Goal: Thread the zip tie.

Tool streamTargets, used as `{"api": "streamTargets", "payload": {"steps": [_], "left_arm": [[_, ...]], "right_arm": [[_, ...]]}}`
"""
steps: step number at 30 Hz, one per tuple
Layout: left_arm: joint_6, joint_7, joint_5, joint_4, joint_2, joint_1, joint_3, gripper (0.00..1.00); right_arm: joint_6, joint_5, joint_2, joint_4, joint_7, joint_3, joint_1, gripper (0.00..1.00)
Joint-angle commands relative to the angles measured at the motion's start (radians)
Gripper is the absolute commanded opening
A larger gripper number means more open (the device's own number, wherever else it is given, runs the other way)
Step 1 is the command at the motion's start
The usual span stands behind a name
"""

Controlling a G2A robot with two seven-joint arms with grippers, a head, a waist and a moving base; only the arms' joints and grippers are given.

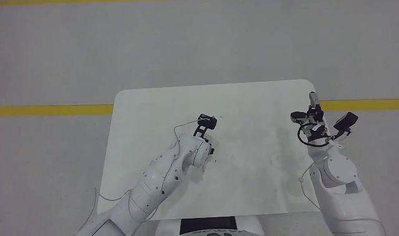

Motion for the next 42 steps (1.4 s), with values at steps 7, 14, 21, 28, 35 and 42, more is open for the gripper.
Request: {"api": "streamTargets", "payload": {"steps": [7, 14, 21, 28, 35, 42], "left_arm": [[0.007, 0.006, -0.017, 0.036, -0.005, -0.018, 0.008, 0.10], [0.013, 0.016, -0.036, 0.052, -0.008, -0.028, 0.015, 0.13], [0.023, 0.028, -0.065, 0.081, -0.013, -0.042, 0.020, 0.19], [0.035, 0.044, -0.084, 0.108, -0.018, -0.056, 0.023, 0.20], [0.035, 0.067, -0.107, 0.124, -0.023, -0.058, 0.016, 0.16], [0.035, 0.075, -0.111, 0.132, -0.026, -0.060, 0.014, 0.11]], "right_arm": [[0.000, 0.000, 0.000, 0.000, 0.000, 0.000, 0.000, 1.00], [0.000, 0.000, 0.000, 0.000, 0.000, 0.000, 0.000, 1.00], [0.000, 0.000, 0.000, 0.000, 0.000, 0.000, 0.000, 1.00], [0.000, 0.000, 0.000, 0.000, 0.000, 0.000, 0.000, 1.00], [0.000, 0.000, 0.000, 0.000, 0.000, 0.000, 0.000, 1.00], [0.000, 0.000, 0.000, 0.000, 0.000, 0.000, 0.000, 1.00]]}}
